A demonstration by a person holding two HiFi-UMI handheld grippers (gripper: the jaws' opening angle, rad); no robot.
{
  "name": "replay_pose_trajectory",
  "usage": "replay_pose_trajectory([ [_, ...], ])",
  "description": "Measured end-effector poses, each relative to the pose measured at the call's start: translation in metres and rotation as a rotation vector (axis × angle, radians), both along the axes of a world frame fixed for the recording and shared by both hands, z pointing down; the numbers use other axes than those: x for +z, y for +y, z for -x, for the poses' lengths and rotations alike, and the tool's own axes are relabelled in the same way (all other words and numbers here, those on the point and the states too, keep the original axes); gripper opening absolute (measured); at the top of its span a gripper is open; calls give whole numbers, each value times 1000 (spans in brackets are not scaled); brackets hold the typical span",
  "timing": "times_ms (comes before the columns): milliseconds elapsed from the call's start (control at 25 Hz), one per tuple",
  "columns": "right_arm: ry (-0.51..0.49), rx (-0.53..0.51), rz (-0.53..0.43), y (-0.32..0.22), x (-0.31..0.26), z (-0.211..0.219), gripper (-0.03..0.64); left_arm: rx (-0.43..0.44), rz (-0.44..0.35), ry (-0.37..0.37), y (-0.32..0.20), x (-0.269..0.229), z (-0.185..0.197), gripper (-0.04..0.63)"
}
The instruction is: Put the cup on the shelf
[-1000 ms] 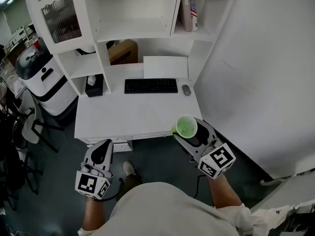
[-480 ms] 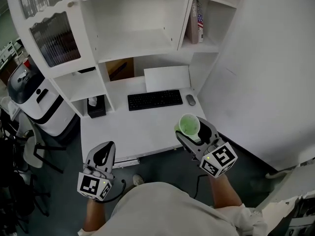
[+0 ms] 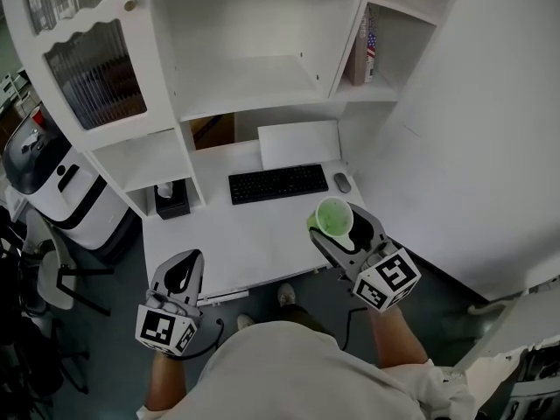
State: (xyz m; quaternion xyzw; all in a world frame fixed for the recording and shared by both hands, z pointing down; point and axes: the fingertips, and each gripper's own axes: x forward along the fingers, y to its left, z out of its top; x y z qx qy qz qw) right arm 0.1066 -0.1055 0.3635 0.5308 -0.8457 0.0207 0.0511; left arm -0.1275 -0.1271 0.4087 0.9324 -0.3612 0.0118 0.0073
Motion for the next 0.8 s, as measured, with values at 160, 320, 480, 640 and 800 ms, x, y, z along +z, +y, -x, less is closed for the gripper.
replay_pose_trajectory([
  [160,-3,-22,0,-20,0,0,313,-22,0,0,-15,3,1,0],
  [320,0,-48,-4,-42,-3,-3,313,-43,0,4,-30,1,-4,0],
  [480,-1,-71,-9,-67,-6,-10,313,-58,0,7,-45,1,-11,0],
  [640,-2,-97,-12,-93,-16,-15,313,-75,5,10,-58,1,-15,0],
  [800,-4,-120,-16,-121,-25,-22,313,-98,12,11,-68,3,-17,0],
])
